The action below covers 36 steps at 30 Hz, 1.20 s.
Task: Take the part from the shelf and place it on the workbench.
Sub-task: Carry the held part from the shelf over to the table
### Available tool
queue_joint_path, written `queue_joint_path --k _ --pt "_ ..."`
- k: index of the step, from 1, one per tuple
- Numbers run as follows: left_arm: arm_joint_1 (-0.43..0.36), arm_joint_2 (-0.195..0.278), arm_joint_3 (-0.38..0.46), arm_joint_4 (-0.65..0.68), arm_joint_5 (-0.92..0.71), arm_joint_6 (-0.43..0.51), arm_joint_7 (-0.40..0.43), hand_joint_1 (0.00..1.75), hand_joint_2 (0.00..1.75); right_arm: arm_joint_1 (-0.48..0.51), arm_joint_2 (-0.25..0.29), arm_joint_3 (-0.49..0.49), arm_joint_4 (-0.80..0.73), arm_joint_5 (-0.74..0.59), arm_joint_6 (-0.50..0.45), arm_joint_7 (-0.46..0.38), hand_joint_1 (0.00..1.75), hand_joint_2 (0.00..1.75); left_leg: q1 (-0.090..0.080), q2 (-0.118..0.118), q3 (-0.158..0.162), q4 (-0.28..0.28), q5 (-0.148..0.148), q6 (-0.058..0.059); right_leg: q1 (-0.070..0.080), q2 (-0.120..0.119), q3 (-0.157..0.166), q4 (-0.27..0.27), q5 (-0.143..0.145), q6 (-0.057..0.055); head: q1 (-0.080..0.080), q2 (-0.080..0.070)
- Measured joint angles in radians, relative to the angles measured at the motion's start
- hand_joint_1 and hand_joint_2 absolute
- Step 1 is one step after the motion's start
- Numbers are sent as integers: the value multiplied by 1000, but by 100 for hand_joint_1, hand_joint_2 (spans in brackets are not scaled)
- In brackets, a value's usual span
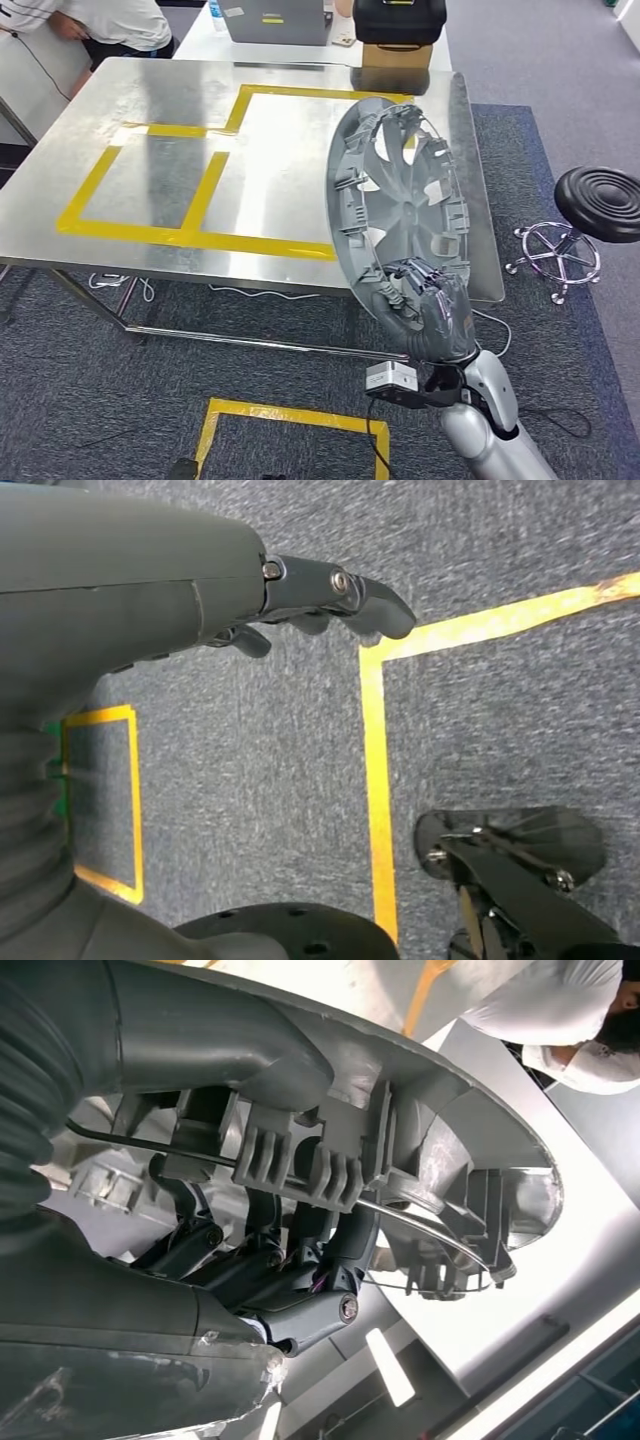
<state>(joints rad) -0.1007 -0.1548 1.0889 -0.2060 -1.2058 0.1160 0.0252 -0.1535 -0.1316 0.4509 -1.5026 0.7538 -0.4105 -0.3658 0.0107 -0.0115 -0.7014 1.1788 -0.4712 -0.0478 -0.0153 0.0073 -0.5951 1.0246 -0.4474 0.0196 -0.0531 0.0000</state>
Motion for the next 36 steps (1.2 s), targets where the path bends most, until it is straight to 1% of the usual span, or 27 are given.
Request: queue_joint_path --k 1,2,4,6,8,10,12,13,14,15,16,17,18,19,20,22,24,25,27,29,30,31,32,33,34,35,36 --pt "-1 0 0 0 0 0 0 0 175 0 0 0 0 0 0 0 175 175 1 1 31 -65 32 -2 1 1 4 1 -4 5 0 0" --pt "-2 -1 0 0 0 0 0 0 175 0 0 0 0 0 0 0 175 175 1 2 55 -118 49 2 2 2 6 3 -8 11 -2 0" --pt "-3 -3 0 0 0 0 0 0 175 0 0 0 0 0 0 0 175 175 0 1 74 -161 48 14 7 3 6 2 -13 22 1 0" --pt "-2 -3 0 0 0 0 0 0 175 0 0 1 0 0 0 0 175 175 -1 0 75 -164 43 32 6 3 8 -2 -16 31 5 0" --pt "-1 -2 0 0 0 1 0 0 175 0 0 1 0 0 0 0 175 175 1 -1 80 -166 41 46 3 1 0 17 -32 40 8 0" --pt "-1 -2 0 0 0 1 0 0 175 0 0 1 0 0 0 0 175 175 2 -1 83 -166 39 52 3 -1 -10 43 -48 43 12 0" --pt "-1 -2 0 0 0 1 0 0 175 -1 0 1 0 0 0 0 175 175 2 -1 84 -166 39 53 4 -1 -17 56 -55 44 13 0" --pt "-1 -2 0 0 0 1 0 0 175 0 0 1 0 0 0 0 175 175 1 -1 84 -166 38 54 4 -1 -30 82 -67 44 14 0" --pt "-1 -2 0 0 0 1 0 0 175 1 0 1 0 0 0 0 175 175 0 -1 86 -166 36 57 4 -1 -66 147 -91 44 15 0" --pt "0 -2 0 0 0 1 0 0 175 4 0 1 0 1 0 0 175 175 -2 -2 91 -166 31 60 4 -1 -99 199 -97 42 16 0" --pt "0 -1 0 0 0 1 1 0 175 7 0 1 0 2 0 1 175 175 -5 -4 99 -166 25 62 5 0 -122 227 -88 39 17 0" --pt "1 -1 0 0 0 0 2 0 175 10 0 1 0 3 0 1 175 175 -6 -6 109 -166 18 62 6 0 -124 211 -56 34 17 0" --pt "2 -1 0 0 0 0 4 0 175 12 -1 1 0 3 0 1 175 175 -7 -7 119 -166 10 60 8 0 -98 144 -11 27 18 0" --pt "1 -1 0 0 0 0 4 0 175 13 -1 1 0 4 0 2 175 175 -9 -8 124 -164 5 56 11 0 -69 80 16 22 18 0" --pt "1 -1 0 0 0 0 5 0 175 12 -1 1 0 4 0 2 175 175 -10 -8 126 -164 2 52 13 0 -50 38 28 19 17 0" --pt "0 -1 0 0 0 -1 7 0 175 13 -1 1 0 6 0 2 175 175 -10 -7 124 -166 -1 42 17 2 -39 14 22 15 15 0" --pt "0 -1 0 0 0 -1 9 0 175 13 -2 1 -1 6 0 3 175 175 -9 -6 125 -165 -7 30 13 3 -33 6 20 7 13 0" --pt "0 0 0 0 0 0 9 0 175 14 -3 0 -2 6 0 4 175 175 -9 -5 119 -148 -19 23 10 2 -27 1 19 2 11 0" --pt "-2 1 0 0 0 -1 9 0 175 15 -3 0 -3 6 0 4 175 175 -8 -2 71 -56 -64 13 6 -1 -18 -4 15 -5 8 0" --pt "-1 1 0 0 0 -1 9 0 175 16 -3 1 -3 6 0 4 175 175 -5 -2 -4 68 -104 6 6 -2 -13 -4 10 -9 6 0" --pt "1 1 0 0 0 -1 9 0 175 16 -3 1 -3 6 0 4 175 175 -3 -2 -27 97 -100 4 5 -1 -10 -4 6 -9 6 0" --pt "2 1 0 0 0 -1 9 0 175 16 -3 1 -3 6 0 4 175 175 -2 -1 -31 90 -76 3 5 0 -5 -4 3 -8 6 0" --pt "2 2 0 0 0 -1 9 0 175 16 -3 1 -3 6 0 4 175 175 0 -1 -16 46 -35 2 3 1 1 -4 -1 -5 6 0" --pt "2 2 0 0 0 -1 9 0 175 16 -3 1 -3 6 0 4 175 175 1 1 11 -20 10 1 2 2 8 -3 -6 -1 6 0" --pt "1 2 0 0 0 -1 9 0 175 15 -3 1 -3 6 1 4 175 175 1 2 40 -84 39 1 4 3 13 -1 -12 5 4 0" --pt "0 1 0 0 0 -1 9 0 175 14 -3 1 -3 6 1 4 175 175 2 3 62 -131 54 5 6 4 15 0 -16 10 3 0" --pt "-1 0 0 0 0 -1 9 0 175 14 -3 1 -3 6 1 4 175 175 1 4 73 -158 55 11 8 4 16 0 -20 16 3 0"
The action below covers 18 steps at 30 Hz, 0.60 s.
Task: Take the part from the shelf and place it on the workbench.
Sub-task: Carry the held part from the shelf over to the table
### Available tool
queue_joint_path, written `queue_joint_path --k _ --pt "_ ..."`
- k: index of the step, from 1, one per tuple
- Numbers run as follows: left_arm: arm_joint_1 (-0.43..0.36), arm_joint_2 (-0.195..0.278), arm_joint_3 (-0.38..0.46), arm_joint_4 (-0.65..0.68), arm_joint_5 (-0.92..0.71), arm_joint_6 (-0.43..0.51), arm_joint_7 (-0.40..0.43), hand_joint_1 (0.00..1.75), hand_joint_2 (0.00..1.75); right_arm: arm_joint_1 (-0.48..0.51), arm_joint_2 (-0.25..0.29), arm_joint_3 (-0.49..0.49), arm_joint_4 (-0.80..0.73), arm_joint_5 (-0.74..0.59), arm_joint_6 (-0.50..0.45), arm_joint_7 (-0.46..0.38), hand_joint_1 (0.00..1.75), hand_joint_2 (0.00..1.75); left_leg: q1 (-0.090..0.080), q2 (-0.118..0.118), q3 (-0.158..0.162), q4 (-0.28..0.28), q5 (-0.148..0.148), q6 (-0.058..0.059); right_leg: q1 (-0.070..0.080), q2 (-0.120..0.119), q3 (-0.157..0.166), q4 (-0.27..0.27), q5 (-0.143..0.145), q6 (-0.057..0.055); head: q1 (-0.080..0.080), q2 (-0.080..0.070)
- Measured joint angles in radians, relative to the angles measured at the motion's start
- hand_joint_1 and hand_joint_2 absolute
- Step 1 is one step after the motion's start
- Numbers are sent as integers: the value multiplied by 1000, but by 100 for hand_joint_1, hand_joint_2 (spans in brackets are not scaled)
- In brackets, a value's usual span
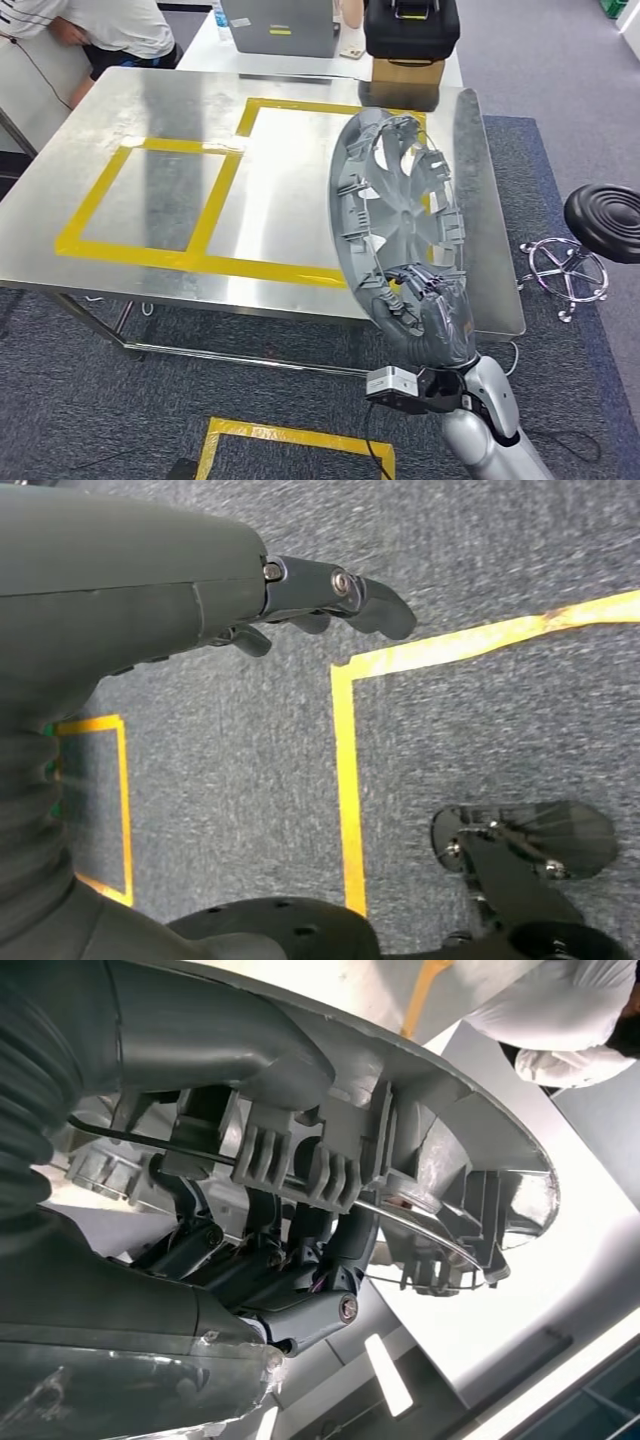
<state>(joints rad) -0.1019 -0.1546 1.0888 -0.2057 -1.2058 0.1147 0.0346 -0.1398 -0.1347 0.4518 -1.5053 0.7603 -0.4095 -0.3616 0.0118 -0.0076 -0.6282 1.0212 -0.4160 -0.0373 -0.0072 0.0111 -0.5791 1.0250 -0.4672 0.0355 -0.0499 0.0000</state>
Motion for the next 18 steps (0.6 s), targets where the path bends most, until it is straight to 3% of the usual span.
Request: queue_joint_path --k 4,6,8,9,10,11,13,14,15,18 --pt "1 1 0 0 0 0 0 0 175 -3 0 0 0 1 0 0 175 175 0 -2 8 -8 -15 31 -1 -2 -2 13 -19 20 7 0" --pt "0 2 0 0 0 0 0 0 175 -4 0 1 0 1 0 0 175 175 1 -3 15 -10 -20 42 -2 -4 -50 110 -67 26 14 0" --pt "0 2 0 0 0 0 0 0 175 -4 0 2 1 1 0 -1 175 175 -1 -3 20 -9 -27 48 -2 -4 -128 250 -117 28 19 0" --pt "1 2 0 0 0 0 0 0 175 -3 0 3 1 1 0 -1 175 175 -2 -4 24 -9 -30 49 -2 -4 -154 289 -120 28 19 0" --pt "2 2 0 0 0 0 0 0 175 -3 0 4 1 1 0 -1 175 175 -3 -5 30 -9 -35 49 -2 -4 -162 289 -101 27 19 0" --pt "3 2 0 0 0 0 1 0 175 -3 0 5 2 1 0 -1 175 175 -3 -7 39 -9 -40 47 -2 -4 -150 249 -63 25 20 0" --pt "3 2 0 0 0 0 1 0 175 -3 0 6 2 1 0 0 175 175 -4 -9 56 -9 -53 41 -1 -4 -92 114 18 19 21 0" --pt "3 2 0 0 0 0 1 0 175 -5 0 6 2 1 0 0 175 175 -5 -10 60 -7 -57 37 0 -4 -67 59 37 16 21 0" --pt "2 2 0 0 0 0 1 0 175 -5 0 6 2 1 0 0 175 175 -6 -11 61 -7 -60 32 1 -3 -53 29 42 13 20 0" --pt "1 2 0 0 0 0 1 0 175 -6 -1 7 3 1 0 0 175 175 -5 -10 60 -12 -64 15 3 0 -47 13 32 -1 16 0"
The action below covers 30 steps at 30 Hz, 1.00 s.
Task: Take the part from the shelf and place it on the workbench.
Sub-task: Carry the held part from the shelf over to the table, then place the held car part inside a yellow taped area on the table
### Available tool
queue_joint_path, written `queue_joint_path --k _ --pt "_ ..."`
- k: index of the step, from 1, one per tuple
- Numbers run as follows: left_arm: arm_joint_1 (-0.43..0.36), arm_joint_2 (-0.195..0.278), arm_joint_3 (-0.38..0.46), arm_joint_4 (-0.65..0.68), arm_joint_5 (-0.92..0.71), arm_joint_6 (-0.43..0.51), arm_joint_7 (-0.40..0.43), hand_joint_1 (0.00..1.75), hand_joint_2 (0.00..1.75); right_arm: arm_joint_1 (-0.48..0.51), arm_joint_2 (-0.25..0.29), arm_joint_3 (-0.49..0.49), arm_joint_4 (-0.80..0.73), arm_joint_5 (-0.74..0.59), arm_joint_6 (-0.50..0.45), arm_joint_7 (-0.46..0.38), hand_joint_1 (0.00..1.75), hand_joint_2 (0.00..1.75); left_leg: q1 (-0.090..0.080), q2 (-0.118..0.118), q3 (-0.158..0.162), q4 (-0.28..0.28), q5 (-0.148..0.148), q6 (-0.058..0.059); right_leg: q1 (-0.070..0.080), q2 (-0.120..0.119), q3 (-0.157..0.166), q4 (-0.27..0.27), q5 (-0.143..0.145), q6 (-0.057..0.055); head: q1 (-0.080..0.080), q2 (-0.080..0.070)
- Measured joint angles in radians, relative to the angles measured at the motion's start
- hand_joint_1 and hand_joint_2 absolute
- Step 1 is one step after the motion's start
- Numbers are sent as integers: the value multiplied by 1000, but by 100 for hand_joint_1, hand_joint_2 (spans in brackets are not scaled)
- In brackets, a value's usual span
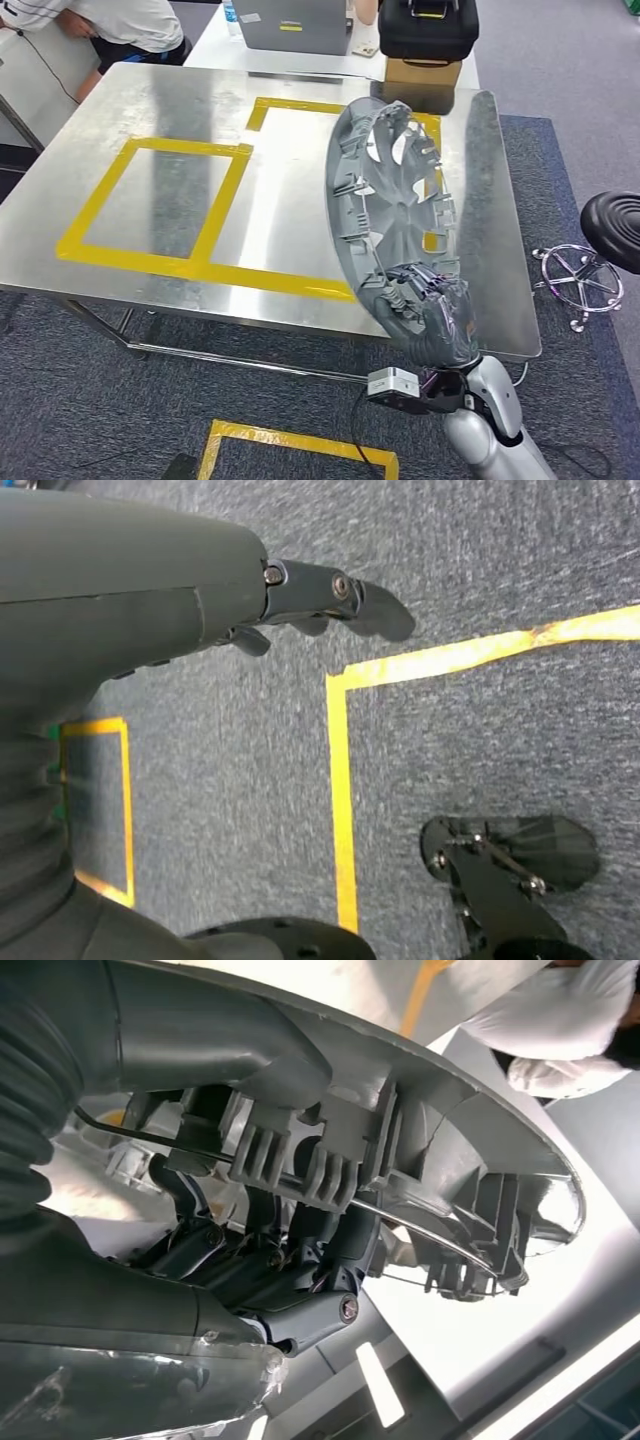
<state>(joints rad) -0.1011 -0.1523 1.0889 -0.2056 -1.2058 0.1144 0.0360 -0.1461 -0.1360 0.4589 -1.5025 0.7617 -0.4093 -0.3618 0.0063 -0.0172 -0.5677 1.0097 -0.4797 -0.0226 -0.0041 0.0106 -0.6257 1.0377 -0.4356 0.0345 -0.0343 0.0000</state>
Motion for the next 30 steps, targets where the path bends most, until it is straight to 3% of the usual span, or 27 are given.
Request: queue_joint_path --k 2,5,6,7,8,10,12,14,17,20,24,30 --pt "-1 1 0 0 0 0 0 0 175 0 -1 0 0 -1 0 1 175 175 1 3 -14 33 -22 -12 -4 -1 10 -10 -1 -11 -3 0" --pt "-1 1 0 0 0 0 0 0 175 0 -1 0 0 -1 0 1 175 175 2 5 -118 213 -94 -25 -7 -4 19 -14 -7 -21 -8 0" --pt "1 0 0 0 0 0 0 0 175 1 -1 1 0 -1 0 1 175 175 3 5 -151 261 -101 -26 -7 -4 22 -14 -10 -22 -8 0" --pt "2 1 0 0 0 0 0 0 175 1 -1 1 0 -1 0 1 175 175 3 5 -167 275 -88 -27 -7 -3 25 -14 -13 -22 -8 0" --pt "3 1 0 0 0 0 0 0 175 1 -1 1 0 0 0 0 175 175 3 5 -164 253 -56 -27 -7 -2 31 -14 -17 -21 -8 0" --pt "2 2 0 0 0 0 0 0 175 1 -1 1 0 0 0 0 175 175 4 7 -119 135 31 -25 -7 0 45 -13 -27 -14 -8 0" --pt "0 0 0 0 0 0 -1 0 175 0 -1 1 0 0 0 1 175 175 6 9 -77 30 70 -17 -1 2 48 -8 -37 -5 -10 0" --pt "-1 -2 0 0 0 -1 -3 0 175 -1 -1 1 0 0 0 1 175 175 7 8 -66 2 65 -9 5 2 46 -6 -41 -9 -10 0" --pt "1 -1 0 0 0 -5 -7 0 175 -11 -1 1 5 -1 3 2 175 175 4 5 -67 3 63 -2 4 -1 53 -14 -40 -16 -7 0" --pt "1 0 0 0 0 -11 -11 0 175 -36 -1 1 20 -4 11 7 175 175 2 3 -67 3 61 5 4 -3 57 -23 -36 -9 -7 0" --pt "-2 0 -6 0 0 -20 -18 0 175 -145 -1 -1 119 -8 37 19 175 175 1 5 -67 4 62 10 2 -2 58 -29 -33 11 -8 0" --pt "-7 1 -20 0 0 -24 -19 0 175 -303 1 -18 298 -8 52 11 175 175 1 4 -67 4 67 14 2 -4 57 -28 -30 16 -8 0"
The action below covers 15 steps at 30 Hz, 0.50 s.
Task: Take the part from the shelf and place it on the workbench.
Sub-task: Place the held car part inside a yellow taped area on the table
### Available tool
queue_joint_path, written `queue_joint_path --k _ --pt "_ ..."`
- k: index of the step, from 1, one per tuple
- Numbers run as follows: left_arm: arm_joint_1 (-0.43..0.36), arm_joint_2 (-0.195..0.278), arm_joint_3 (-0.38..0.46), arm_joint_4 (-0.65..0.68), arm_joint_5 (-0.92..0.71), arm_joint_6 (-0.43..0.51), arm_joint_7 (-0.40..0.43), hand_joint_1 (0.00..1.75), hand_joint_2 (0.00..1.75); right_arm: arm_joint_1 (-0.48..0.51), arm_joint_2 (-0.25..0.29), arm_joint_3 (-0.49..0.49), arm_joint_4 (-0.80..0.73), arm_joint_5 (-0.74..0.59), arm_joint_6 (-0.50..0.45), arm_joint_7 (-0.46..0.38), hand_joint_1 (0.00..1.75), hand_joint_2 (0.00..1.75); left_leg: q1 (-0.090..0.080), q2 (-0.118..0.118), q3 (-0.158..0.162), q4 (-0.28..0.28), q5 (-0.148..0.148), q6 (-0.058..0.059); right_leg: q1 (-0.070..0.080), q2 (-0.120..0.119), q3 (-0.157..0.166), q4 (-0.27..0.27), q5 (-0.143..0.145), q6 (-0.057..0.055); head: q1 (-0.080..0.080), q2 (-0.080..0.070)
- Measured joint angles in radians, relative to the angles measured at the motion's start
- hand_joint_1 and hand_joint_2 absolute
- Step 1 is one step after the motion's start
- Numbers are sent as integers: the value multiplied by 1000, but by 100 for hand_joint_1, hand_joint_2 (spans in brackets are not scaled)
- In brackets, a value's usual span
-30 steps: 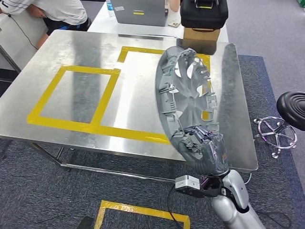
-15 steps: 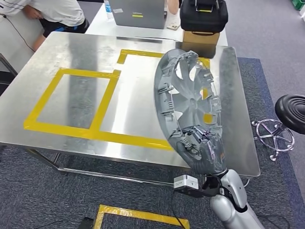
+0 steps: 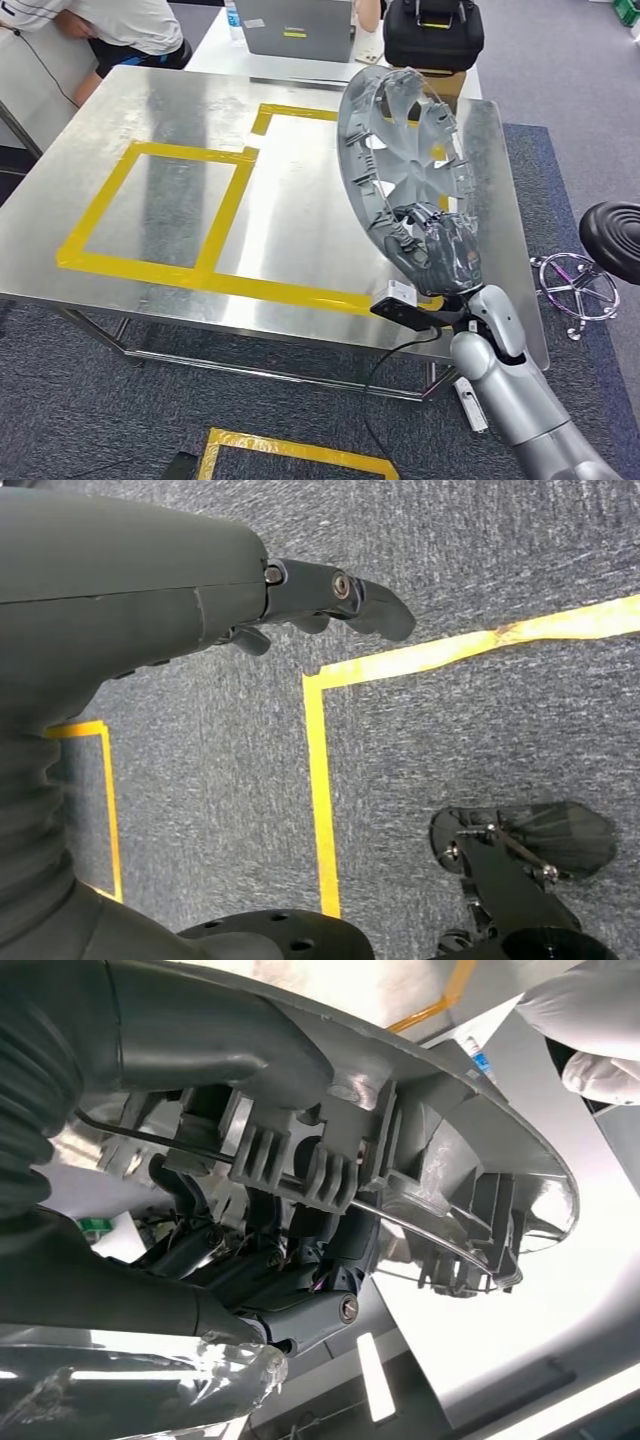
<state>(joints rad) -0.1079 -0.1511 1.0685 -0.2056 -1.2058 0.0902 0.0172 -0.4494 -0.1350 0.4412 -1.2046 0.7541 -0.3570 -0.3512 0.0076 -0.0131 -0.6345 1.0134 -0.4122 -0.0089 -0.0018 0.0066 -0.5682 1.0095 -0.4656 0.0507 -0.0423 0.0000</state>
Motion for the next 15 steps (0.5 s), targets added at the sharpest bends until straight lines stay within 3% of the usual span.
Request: queue_joint_path --k 6,15 --pt "-10 0 -19 0 0 -16 4 0 175 -114 20 6 158 48 27 21 175 175 1 0 0 0 2 -3 1 1 -3 5 1 0 0 0" --pt "-43 -4 -69 0 0 -41 24 0 175 -376 117 52 509 175 33 74 175 175 1 0 0 0 5 -5 1 1 -5 8 2 -2 0 0"
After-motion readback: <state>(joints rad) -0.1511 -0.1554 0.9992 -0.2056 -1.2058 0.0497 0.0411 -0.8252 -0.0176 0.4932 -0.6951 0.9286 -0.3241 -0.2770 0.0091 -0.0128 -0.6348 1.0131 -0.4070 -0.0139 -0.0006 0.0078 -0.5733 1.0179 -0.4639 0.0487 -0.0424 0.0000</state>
